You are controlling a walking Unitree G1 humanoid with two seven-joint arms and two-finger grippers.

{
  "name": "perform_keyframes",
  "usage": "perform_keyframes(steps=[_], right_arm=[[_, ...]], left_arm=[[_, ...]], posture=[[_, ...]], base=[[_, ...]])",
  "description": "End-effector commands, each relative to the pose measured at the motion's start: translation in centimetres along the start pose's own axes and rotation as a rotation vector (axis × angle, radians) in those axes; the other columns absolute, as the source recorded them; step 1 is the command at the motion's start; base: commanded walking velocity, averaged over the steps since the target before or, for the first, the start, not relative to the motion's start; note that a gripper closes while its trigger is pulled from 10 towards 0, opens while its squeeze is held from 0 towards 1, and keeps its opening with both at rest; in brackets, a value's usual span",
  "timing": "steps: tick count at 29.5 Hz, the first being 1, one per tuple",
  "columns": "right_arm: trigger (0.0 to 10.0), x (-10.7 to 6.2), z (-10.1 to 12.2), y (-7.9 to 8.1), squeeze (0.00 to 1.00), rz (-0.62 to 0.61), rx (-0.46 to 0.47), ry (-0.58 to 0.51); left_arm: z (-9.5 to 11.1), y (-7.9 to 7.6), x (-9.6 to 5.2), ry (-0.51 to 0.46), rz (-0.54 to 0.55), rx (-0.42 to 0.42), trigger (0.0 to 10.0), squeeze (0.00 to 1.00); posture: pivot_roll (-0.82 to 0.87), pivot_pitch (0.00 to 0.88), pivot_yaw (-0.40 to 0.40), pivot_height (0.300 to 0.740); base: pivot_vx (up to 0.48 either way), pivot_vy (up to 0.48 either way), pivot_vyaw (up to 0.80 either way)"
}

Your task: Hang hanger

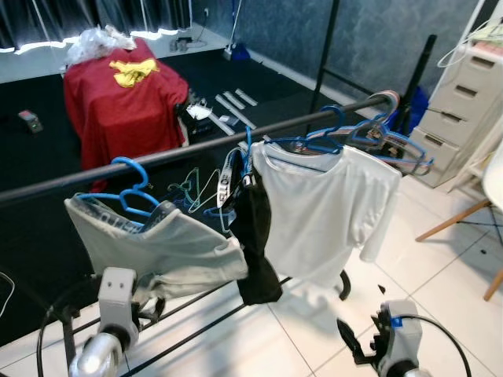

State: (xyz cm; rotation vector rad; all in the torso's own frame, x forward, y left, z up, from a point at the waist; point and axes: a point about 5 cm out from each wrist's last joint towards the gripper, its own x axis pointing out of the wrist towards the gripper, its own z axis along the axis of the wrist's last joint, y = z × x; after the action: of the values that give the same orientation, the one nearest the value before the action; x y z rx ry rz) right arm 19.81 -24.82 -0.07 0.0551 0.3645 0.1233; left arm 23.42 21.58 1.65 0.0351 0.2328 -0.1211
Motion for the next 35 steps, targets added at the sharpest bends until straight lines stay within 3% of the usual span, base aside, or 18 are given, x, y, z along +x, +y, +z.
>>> perform_keyframes(steps=[1,6,14,21,23,27,28,30,31,32,34,35], right_arm=[[10.0,-1.1,0.2,0.0,0.00,-0.033,0.023,-0.043],[10.0,-2.5,0.7,0.5,0.00,-0.055,0.048,-0.080],[10.0,0.1,3.6,1.3,0.00,0.056,-0.020,-0.127],[10.0,-0.2,6.3,2.1,0.00,0.248,-0.054,-0.148],[10.0,-0.2,6.3,2.1,0.00,0.248,-0.054,-0.148],[10.0,-1.2,7.9,2.0,0.00,0.341,-0.066,-0.169],[10.0,-2.8,10.8,1.5,0.00,0.432,-0.045,-0.236],[10.0,-3.5,11.9,1.4,0.00,0.463,-0.037,-0.261],[10.0,-4.5,13.6,1.3,0.00,0.514,-0.015,-0.317],[10.0,-4.5,13.6,1.3,0.00,0.514,-0.015,-0.317],[10.0,-6.5,16.6,1.6,0.00,0.636,0.035,-0.425],[10.0,-6.5,16.6,1.6,0.00,0.636,0.035,-0.425]], left_arm=[[0.2,-0.2,-1.1,-0.035,0.023,0.001,10.0,0.00],[0.6,0.0,-2.9,-0.067,0.076,-0.020,10.0,0.00],[2.6,-0.2,-0.6,-0.124,0.043,-0.012,10.0,0.00],[3.3,-0.1,-0.1,-0.125,0.029,-0.010,10.0,0.00],[3.3,-0.1,-0.1,-0.125,0.029,-0.010,10.0,0.00],[3.0,0.2,-0.1,-0.104,0.030,-0.003,10.0,0.00],[2.3,0.9,0.0,-0.068,0.040,0.000,10.0,0.00],[2.0,1.1,0.1,-0.056,0.044,-0.003,10.0,0.00],[1.7,1.3,0.1,-0.040,0.045,-0.003,10.0,0.00],[1.7,1.3,0.1,-0.040,0.045,-0.003,10.0,0.00],[0.9,1.4,0.1,-0.005,0.039,0.002,10.0,0.00],[0.9,1.4,0.1,-0.005,0.039,0.002,10.0,0.00]], posture=[[-0.03,0.117,-0.041,0.740],[-0.02,0.118,-0.047,0.740],[0.00,0.096,-0.058,0.740],[-0.01,0.092,-0.049,0.740],[-0.01,0.092,-0.049,0.740],[-0.02,0.094,-0.043,0.740],[-0.03,0.093,-0.039,0.740],[-0.03,0.093,-0.039,0.740],[-0.03,0.090,-0.036,0.740],[-0.03,0.090,-0.036,0.740],[-0.04,0.088,-0.031,0.740],[-0.04,0.088,-0.031,0.740]], base=[[0.000,0.000,0.00],[0.000,0.000,0.00],[0.000,0.000,0.70],[0.000,0.000,0.80],[0.000,0.000,0.80],[0.000,0.000,0.80],[0.000,0.000,0.80],[0.000,0.000,0.80],[0.000,0.000,0.80],[0.000,0.000,0.80],[0.000,0.000,0.80],[0.000,0.000,0.80]])
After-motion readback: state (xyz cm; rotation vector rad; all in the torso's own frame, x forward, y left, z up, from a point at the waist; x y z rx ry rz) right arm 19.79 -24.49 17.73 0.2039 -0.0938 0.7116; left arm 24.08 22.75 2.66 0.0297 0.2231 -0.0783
